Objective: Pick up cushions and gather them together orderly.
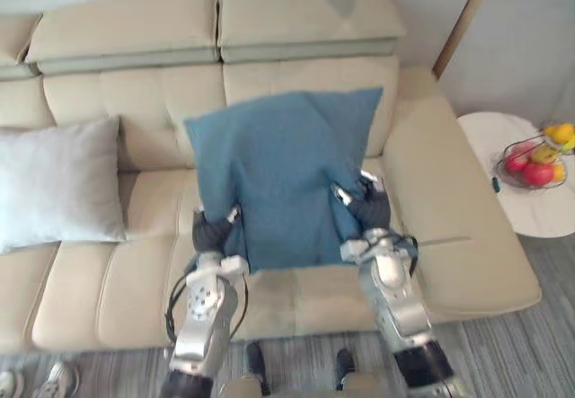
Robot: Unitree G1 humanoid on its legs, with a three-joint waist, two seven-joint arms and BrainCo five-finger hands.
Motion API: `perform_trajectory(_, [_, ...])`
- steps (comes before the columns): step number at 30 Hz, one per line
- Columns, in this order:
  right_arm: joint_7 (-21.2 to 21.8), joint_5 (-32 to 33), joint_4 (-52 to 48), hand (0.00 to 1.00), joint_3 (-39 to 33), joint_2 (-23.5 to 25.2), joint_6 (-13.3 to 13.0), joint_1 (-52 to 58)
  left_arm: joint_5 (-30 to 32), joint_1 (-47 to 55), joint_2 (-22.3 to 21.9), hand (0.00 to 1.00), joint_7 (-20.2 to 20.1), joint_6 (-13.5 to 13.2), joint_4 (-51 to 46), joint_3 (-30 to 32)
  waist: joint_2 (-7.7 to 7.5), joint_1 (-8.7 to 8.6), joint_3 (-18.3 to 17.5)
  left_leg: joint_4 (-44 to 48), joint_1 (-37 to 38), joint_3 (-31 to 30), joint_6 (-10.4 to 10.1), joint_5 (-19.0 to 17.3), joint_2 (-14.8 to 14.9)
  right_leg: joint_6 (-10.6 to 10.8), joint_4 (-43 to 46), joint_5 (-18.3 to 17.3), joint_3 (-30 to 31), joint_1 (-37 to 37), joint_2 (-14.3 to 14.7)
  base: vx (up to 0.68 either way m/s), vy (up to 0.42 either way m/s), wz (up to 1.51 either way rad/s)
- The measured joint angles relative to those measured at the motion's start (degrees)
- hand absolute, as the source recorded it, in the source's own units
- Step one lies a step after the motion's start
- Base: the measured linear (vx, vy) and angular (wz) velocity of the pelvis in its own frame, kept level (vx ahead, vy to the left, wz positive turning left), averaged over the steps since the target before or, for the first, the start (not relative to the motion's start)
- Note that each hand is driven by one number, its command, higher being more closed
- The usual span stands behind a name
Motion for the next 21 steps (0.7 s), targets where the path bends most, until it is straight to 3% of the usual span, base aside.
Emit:
perform_trajectory(5, [-7.24, -5.09, 3.27, 1.00, -0.57, 0.65, -0.53, -15.66, 0.23, -17.27, 1.72, 1.00, 6.74, -2.19, 4.80, 3.16, 1.91, 1.26, 1.34, -3.80, -6.43, -1.02, -0.94, 4.47, 0.39, -0.19, 4.09, 0.26, -0.43, -9.45, 0.48, -0.14, -0.004, 0.10])
perform_trajectory(8, [-12.87, -11.94, 3.73, 1.00, -3.10, 0.79, -0.68, -24.06, 0.60, -30.84, 4.57, 1.00, 9.22, -2.71, 10.63, 3.03, 2.37, 1.36, 3.45, -4.65, -11.10, -2.17, -0.79, 7.34, 0.37, -0.39, 6.93, 0.46, -1.25, -15.18, 0.25, -0.06, -0.004, 0.19])
perform_trajectory(14, [-20.20, -17.81, 11.54, 1.00, -12.96, 0.02, 0.93, -40.98, 2.98, -54.28, 4.96, 1.00, 9.87, -1.93, 21.77, 3.30, 4.66, 1.35, 8.38, -6.40, -20.10, -4.90, -1.22, 12.00, -0.37, -0.99, 12.38, -0.47, -3.57, -25.76, -0.88, -0.05, -0.017, 0.28])
perform_trajectory(18, [-22.29, -17.79, 20.78, 1.00, -16.65, -0.28, 3.67, -50.82, 4.38, -62.68, 4.04, 1.00, 9.82, 0.54, 26.94, 6.86, 5.02, 1.50, 10.30, -6.42, -26.14, -5.42, -3.84, 15.73, -0.50, -1.29, 14.01, -0.61, -3.74, -31.95, -1.14, -0.01, -0.050, 0.14])
perform_trajectory(19, [-22.45, -17.78, 21.59, 1.00, -16.65, -0.44, 4.01, -51.75, 4.42, -63.45, 3.98, 0.00, 9.85, 0.93, 27.43, 7.25, 4.99, 1.52, 10.70, -6.43, -26.56, -5.42, -4.20, 16.12, -0.41, -1.37, 14.05, -0.56, -3.81, -32.36, -1.10, 0.01, -0.070, 0.09])
perform_trajectory(20, [-22.87, -17.73, 23.25, 0.00, -16.65, -0.85, 4.48, -53.42, 4.54, -64.79, 3.83, 0.00, 9.88, 1.44, 28.63, 8.12, 5.01, 1.59, 11.27, -6.43, -27.66, -5.51, -4.70, 16.88, -0.25, -1.53, 14.08, -0.47, -3.97, -33.34, -0.98, 0.01, -0.080, 0.09])
perform_trajectory(21, [-23.06, -17.69, 24.61, 0.00, -16.65, -1.53, 4.90, -55.06, 4.60, -65.88, 3.49, 0.00, 9.87, 1.87, 29.47, 9.53, 5.02, 1.61, 11.45, -6.44, -29.45, -5.66, -5.02, 18.16, -0.12, -1.87, 14.07, -0.36, -4.30, -34.88, -0.91, 0.02, -0.103, 0.10])
